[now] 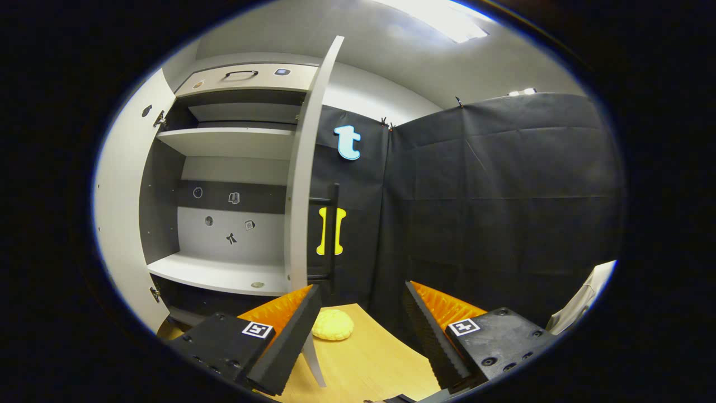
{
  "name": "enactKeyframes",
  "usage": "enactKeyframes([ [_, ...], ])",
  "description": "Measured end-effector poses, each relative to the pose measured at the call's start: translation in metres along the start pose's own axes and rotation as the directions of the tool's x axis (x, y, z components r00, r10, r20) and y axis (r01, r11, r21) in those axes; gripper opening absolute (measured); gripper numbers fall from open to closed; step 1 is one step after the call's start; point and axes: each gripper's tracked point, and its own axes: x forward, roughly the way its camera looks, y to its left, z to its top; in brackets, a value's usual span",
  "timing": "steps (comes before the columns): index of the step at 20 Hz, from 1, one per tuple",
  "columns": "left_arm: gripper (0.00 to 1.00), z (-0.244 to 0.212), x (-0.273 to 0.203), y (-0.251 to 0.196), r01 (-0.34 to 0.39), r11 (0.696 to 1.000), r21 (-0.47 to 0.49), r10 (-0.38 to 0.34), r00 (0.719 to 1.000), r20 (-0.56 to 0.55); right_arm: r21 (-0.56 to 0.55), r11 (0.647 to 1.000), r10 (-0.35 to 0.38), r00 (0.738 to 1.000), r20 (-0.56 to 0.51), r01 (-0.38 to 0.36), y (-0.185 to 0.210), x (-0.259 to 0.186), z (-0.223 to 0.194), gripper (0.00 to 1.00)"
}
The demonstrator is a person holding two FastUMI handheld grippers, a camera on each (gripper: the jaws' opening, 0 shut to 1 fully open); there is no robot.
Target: Grasp the bottle in the cabinet with the left hand and place it on the coaster, then close the right door with the right hand and the left door with the left hand.
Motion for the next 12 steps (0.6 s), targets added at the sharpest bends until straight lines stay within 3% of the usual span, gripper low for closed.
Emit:
enactKeyframes([
  [6,0.94,0.005,-0.014,0.03,-0.19,0.98,-0.066,0.189,0.982,-0.015,0.101,0.993,0.068,0.998,0.004,-0.068,-0.013,0.034,-0.005,0.98],
  [12,0.94,-0.004,-0.054,0.07,-0.355,0.935,-0.022,0.353,0.934,-0.051,0.123,0.98,0.157,0.987,0.019,-0.158,0.002,0.047,-0.006,0.98],
])
